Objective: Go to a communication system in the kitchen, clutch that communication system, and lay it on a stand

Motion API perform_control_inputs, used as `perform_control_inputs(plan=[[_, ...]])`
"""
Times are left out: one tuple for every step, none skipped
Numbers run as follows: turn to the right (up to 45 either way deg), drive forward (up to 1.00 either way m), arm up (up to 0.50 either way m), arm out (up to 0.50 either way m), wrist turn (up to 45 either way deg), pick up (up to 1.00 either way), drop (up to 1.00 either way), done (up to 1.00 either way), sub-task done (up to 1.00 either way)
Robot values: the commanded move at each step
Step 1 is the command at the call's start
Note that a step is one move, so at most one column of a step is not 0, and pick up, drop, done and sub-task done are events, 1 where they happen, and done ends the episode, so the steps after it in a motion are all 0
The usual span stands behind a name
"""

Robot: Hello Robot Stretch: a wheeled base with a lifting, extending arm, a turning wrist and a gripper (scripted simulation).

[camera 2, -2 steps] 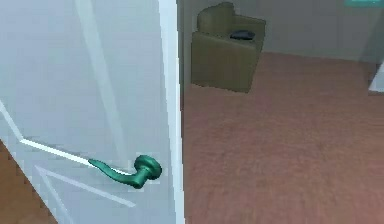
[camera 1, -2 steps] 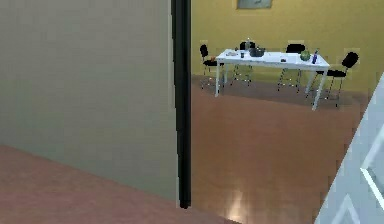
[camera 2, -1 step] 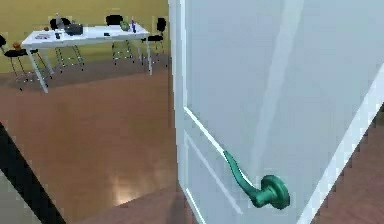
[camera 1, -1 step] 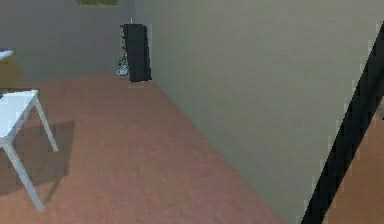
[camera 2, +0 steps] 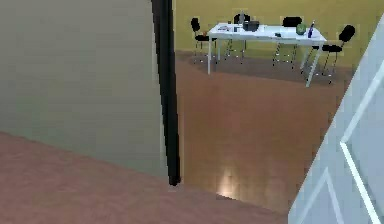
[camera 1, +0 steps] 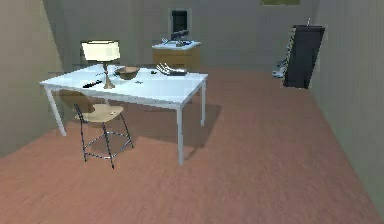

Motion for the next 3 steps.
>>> perform_control_inputs(plan=[[-24.0,0.00,0.00,0.00,0.0,0.00,0.00,0.00,0.00],[0.0,0.10,0.00,0.00,0.0,0.00,0.00,0.00,0.00],[45.0,0.00,0.00,0.00,0.0,0.00,0.00,0.00,0.00]])
